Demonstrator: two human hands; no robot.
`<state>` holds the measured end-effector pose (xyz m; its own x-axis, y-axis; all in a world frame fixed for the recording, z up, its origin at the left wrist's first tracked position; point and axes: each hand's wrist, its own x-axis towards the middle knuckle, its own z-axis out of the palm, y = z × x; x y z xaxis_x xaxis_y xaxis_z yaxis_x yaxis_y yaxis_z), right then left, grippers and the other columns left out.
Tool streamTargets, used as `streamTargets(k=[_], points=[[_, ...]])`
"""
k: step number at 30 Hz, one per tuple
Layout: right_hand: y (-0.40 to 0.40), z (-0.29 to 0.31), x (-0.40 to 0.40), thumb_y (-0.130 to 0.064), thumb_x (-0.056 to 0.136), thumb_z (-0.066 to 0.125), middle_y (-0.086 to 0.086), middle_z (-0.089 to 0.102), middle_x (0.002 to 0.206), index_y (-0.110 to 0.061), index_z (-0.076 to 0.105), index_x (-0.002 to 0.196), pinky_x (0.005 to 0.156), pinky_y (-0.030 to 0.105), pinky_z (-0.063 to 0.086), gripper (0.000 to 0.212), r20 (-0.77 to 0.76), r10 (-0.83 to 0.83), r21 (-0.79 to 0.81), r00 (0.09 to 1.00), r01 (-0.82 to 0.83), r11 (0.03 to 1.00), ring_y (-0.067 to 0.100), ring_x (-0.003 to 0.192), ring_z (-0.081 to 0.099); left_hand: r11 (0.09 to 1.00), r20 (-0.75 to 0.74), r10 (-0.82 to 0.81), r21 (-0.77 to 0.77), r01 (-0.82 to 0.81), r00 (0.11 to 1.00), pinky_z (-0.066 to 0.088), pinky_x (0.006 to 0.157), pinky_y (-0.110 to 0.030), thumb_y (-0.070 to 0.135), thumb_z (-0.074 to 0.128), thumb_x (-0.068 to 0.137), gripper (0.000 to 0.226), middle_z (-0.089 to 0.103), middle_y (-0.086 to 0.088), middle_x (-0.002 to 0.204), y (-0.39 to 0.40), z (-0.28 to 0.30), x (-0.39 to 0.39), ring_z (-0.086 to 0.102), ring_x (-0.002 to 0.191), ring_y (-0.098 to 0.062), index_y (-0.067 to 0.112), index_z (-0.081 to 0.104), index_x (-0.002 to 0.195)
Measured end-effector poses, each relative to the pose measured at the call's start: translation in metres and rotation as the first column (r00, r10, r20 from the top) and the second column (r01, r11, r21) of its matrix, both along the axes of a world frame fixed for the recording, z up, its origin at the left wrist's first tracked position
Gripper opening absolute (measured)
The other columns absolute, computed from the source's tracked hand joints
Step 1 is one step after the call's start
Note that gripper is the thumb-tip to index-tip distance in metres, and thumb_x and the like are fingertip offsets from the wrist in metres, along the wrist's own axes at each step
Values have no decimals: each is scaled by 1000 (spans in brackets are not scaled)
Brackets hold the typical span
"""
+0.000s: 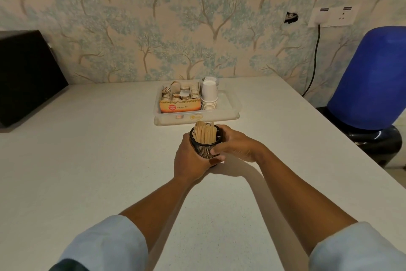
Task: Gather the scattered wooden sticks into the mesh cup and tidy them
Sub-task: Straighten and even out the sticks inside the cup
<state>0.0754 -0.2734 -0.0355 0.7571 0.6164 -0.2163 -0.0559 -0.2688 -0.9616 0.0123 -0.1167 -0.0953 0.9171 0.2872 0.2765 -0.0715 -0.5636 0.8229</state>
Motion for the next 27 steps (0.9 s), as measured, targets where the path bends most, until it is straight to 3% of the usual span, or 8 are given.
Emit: streamTargets(k=[4, 6, 9, 11, 14, 18, 21, 27], points=[[-2, 11, 5, -27, 74, 80, 2, 53, 134, -24, 40, 139, 111, 46, 38, 76, -38, -100, 68, 994, 102, 992, 23, 127, 49, 999, -35, 45, 32, -44, 998, 54, 90, -23, 88, 76, 38, 120, 58, 11, 130, 2, -1, 4, 57, 116, -11, 31, 36, 136], [3, 16, 7, -39, 77, 79, -3, 55, 132, -28, 47, 133, 105, 41, 44, 65, 136, -217, -9, 967, 220, 975, 17, 124, 50, 997, -39, 63, 47, -61, 997, 53, 89, -23, 91, 72, 38, 121, 57, 10, 132, 2, -2, 5, 56, 117, -11, 31, 34, 136], [14, 20, 8, -33, 75, 82, -6, 57, 126, -26, 58, 122, 93, 28, 46, 54, 455, -336, -4, 824, 380, 925, 11, 114, 51, 995, -35, 89, 48, -87, 995, 54, 88, -24, 91, 70, 38, 121, 58, 10, 130, 2, -4, 4, 57, 116, -12, 31, 34, 136], [21, 22, 9, -30, 74, 83, -4, 56, 122, -23, 63, 117, 87, 24, 42, 49, 637, -273, -28, 721, 376, 926, 12, 109, 48, 993, -37, 98, 64, -96, 995, 54, 89, -24, 89, 72, 39, 120, 58, 9, 131, 2, -6, 4, 59, 115, -14, 31, 34, 137], [35, 26, 7, -31, 75, 81, -3, 55, 122, -22, 66, 120, 94, 28, 39, 49, 770, -115, -128, 628, 329, 936, 16, 113, 40, 992, -54, 106, 69, -102, 993, 57, 94, -33, 89, 72, 39, 121, 59, 8, 132, 2, -5, 4, 61, 114, -16, 31, 34, 138], [52, 29, 4, -36, 72, 82, -2, 50, 123, -27, 65, 123, 93, 26, 37, 55, 832, 36, -256, 554, 326, 910, 16, 118, 36, 993, -70, 114, 41, -111, 991, 58, 94, -39, 91, 71, 36, 122, 61, 9, 128, 1, -3, 3, 62, 112, -17, 30, 37, 136], [58, 28, 2, -31, 73, 80, 2, 50, 120, -25, 66, 120, 86, 32, 47, 50, 870, 121, -305, 478, 329, 894, 21, 115, 39, 992, -83, 118, 48, -114, 990, 56, 96, -42, 85, 78, 40, 120, 60, 7, 130, 1, -3, 4, 62, 115, -18, 28, 38, 138], [61, 26, 4, -31, 74, 76, 4, 50, 120, -24, 62, 125, 86, 38, 47, 53, 880, 130, -314, 456, 355, 881, 23, 112, 40, 993, -77, 111, 38, -108, 991, 56, 97, -42, 83, 79, 39, 122, 60, 6, 131, 0, 0, 3, 61, 116, -19, 26, 38, 140]])
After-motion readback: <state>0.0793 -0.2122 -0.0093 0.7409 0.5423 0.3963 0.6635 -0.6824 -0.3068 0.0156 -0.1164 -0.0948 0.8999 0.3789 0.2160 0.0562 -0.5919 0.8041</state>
